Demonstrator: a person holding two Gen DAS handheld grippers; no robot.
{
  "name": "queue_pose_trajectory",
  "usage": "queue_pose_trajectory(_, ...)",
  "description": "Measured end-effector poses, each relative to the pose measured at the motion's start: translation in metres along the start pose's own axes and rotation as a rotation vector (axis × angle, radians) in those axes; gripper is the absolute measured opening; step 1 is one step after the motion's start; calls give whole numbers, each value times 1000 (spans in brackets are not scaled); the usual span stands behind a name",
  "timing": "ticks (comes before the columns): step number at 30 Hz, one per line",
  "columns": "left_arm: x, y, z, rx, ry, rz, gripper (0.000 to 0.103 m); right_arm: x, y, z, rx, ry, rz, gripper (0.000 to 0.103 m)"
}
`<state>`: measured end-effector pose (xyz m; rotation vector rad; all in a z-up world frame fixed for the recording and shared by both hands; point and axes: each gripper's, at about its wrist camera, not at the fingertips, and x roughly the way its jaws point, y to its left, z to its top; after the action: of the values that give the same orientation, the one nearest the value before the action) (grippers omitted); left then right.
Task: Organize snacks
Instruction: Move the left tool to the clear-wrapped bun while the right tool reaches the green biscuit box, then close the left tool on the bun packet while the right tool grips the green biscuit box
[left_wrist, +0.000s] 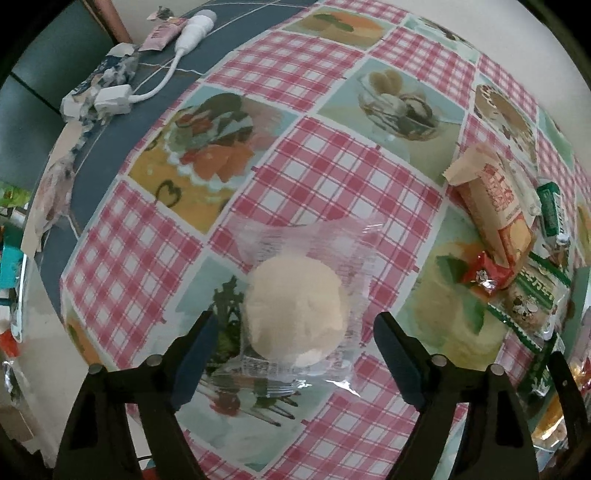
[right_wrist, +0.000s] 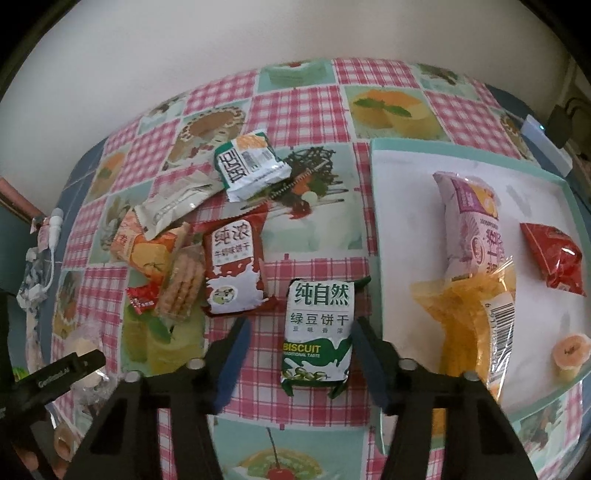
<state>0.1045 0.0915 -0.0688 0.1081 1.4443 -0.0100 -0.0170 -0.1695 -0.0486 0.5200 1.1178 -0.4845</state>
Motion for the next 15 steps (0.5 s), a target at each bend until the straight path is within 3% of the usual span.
queue_pose_trajectory(1,1,-2,1,7,3,-2,75,2,-1,1,3,2,-8,57)
queue_pose_trajectory(5,6,-14,0,21,13,-8,72,7,-6,1,19,16,-15,55)
queue_pose_trajectory(7,8,-19,0,28,12,-13,65,7,-5,2,9,15,-24,55)
queue_pose_trajectory(15,7,-37,-1,64,7,-41,58,11,5,4,-33,41,-44,50)
